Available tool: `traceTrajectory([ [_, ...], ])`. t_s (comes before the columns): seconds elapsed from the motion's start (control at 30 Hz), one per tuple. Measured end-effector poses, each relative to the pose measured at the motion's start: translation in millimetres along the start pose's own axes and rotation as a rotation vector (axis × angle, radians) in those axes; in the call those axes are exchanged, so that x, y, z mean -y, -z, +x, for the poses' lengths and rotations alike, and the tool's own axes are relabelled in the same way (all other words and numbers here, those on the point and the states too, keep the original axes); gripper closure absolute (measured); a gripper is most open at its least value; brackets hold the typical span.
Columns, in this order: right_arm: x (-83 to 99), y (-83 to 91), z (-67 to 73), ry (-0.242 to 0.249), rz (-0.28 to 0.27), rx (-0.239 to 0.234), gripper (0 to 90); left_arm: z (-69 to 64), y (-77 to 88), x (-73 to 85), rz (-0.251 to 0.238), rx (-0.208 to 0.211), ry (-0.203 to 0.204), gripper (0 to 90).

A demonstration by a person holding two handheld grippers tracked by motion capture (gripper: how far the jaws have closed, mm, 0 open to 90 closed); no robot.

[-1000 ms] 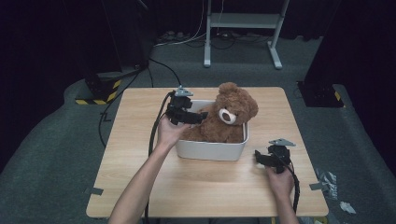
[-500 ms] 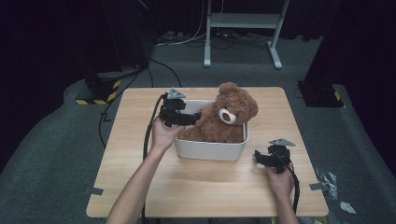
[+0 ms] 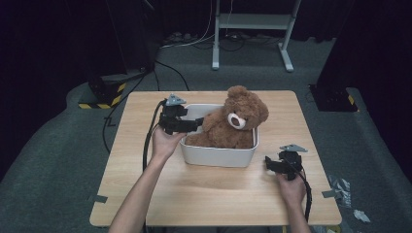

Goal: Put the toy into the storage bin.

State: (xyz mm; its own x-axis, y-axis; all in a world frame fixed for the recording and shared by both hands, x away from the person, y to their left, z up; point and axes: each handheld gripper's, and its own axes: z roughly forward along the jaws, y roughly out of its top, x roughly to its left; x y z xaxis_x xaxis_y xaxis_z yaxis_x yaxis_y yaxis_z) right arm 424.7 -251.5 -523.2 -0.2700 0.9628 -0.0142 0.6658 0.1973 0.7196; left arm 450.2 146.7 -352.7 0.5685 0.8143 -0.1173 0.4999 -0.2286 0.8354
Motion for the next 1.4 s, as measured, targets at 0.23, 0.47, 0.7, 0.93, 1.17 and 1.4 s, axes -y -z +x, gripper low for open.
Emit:
traceTrajectory([
  [0.23, 0.0, 0.0, 0.0, 0.000, 0.000, 0.000, 17.5, 1.2, 5.4, 1.8, -0.015, -0.008, 0.009, 26.7],
  [0.47, 0.0, 0.0, 0.0, -0.001, 0.000, 0.000, 17.5, 4.9, 9.1, 5.3, -0.019, -0.012, 0.022, 27.1],
  [0.7, 0.0, 0.0, 0.0, 0.000, 0.000, 0.000, 17.5, 7.3, 14.8, 7.4, -0.022, -0.005, 0.025, 27.1],
  [0.93, 0.0, 0.0, 0.0, 0.000, 0.001, 0.000, 17.5, 4.8, 18.2, 7.2, -0.038, 0.005, 0.032, 27.1],
  [1.17, 0.0, 0.0, 0.0, 0.000, 0.000, 0.000, 17.5, 7.0, 25.6, 8.0, -0.046, -0.001, 0.029, 27.1],
  [1.4, 0.0, 0.0, 0.0, -0.001, 0.001, 0.000, 17.5, 10.2, 32.9, 13.0, -0.049, -0.014, 0.038, 27.5],
])
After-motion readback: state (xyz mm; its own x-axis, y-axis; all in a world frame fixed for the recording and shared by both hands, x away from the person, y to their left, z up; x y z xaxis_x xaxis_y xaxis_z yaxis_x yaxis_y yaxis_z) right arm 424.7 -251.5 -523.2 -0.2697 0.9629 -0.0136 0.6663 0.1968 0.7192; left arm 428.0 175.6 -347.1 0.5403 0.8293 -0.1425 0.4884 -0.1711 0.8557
